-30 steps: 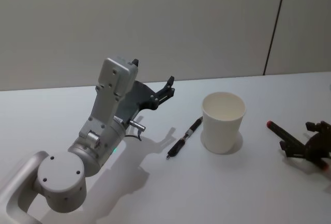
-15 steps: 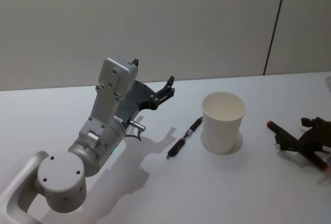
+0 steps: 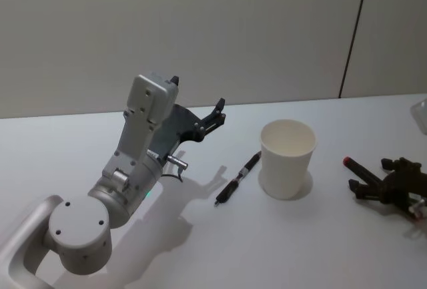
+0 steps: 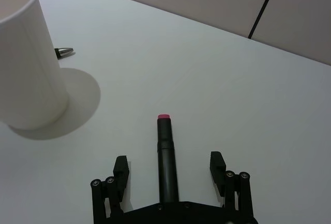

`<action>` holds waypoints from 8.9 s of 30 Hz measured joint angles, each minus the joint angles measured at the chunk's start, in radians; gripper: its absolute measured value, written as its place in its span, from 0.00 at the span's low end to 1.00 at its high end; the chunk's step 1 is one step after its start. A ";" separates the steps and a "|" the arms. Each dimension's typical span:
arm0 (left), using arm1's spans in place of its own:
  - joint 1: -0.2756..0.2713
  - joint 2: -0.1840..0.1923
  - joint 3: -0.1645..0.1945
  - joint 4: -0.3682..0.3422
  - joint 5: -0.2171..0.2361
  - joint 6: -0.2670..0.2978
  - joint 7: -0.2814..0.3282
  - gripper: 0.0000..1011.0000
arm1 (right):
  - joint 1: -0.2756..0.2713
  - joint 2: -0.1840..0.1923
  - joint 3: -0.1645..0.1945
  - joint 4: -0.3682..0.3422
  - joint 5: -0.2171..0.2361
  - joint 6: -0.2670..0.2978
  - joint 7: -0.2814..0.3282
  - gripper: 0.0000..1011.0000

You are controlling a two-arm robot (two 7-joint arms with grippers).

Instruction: Place the pen into the pen holder.

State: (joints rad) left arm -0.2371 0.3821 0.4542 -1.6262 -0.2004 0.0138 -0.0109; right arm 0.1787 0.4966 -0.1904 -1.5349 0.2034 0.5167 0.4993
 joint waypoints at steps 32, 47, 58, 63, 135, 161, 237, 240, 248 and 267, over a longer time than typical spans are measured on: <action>0.000 0.000 0.000 0.000 0.000 0.000 0.000 0.99 | 0.000 -0.012 -0.025 0.035 -0.006 -0.005 0.031 0.47; 0.000 0.000 0.000 0.000 0.000 0.000 0.000 0.99 | -0.001 -0.012 -0.026 0.035 -0.009 -0.005 0.031 0.36; 0.000 0.000 0.000 0.000 0.000 0.000 0.000 0.99 | -0.001 -0.012 -0.026 0.035 -0.011 -0.005 0.029 0.28; 0.000 0.000 0.000 0.000 0.000 0.000 0.000 0.99 | -0.002 -0.012 -0.027 0.035 -0.012 -0.005 0.027 0.21; 0.000 0.000 0.000 0.000 0.000 0.000 0.000 0.99 | 0.013 0.019 0.024 -0.327 -0.084 -0.329 -0.179 0.18; 0.000 0.000 0.000 0.000 0.000 0.000 0.000 0.99 | 0.146 -0.188 -0.117 -0.049 -0.161 -0.532 -0.049 0.18; 0.000 0.000 0.000 0.000 0.000 0.000 0.000 0.99 | 0.112 -0.106 -0.058 -0.142 0.014 -0.609 -0.026 0.99; 0.000 0.000 0.000 0.000 0.000 0.000 0.000 0.99 | 0.094 -0.070 -0.030 -0.183 0.067 -0.599 -0.034 0.99; 0.000 0.000 0.000 0.000 0.000 0.000 0.000 0.99 | 0.021 0.057 0.082 -0.315 0.242 -0.576 -0.066 0.99; 0.000 0.000 0.000 0.000 0.000 0.000 0.000 0.99 | -0.054 0.178 0.192 -0.441 0.414 -0.556 -0.100 0.99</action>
State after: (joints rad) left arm -0.2371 0.3821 0.4542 -1.6262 -0.2004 0.0138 -0.0110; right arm 0.1248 0.6751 0.0021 -1.9755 0.6177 -0.0391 0.3989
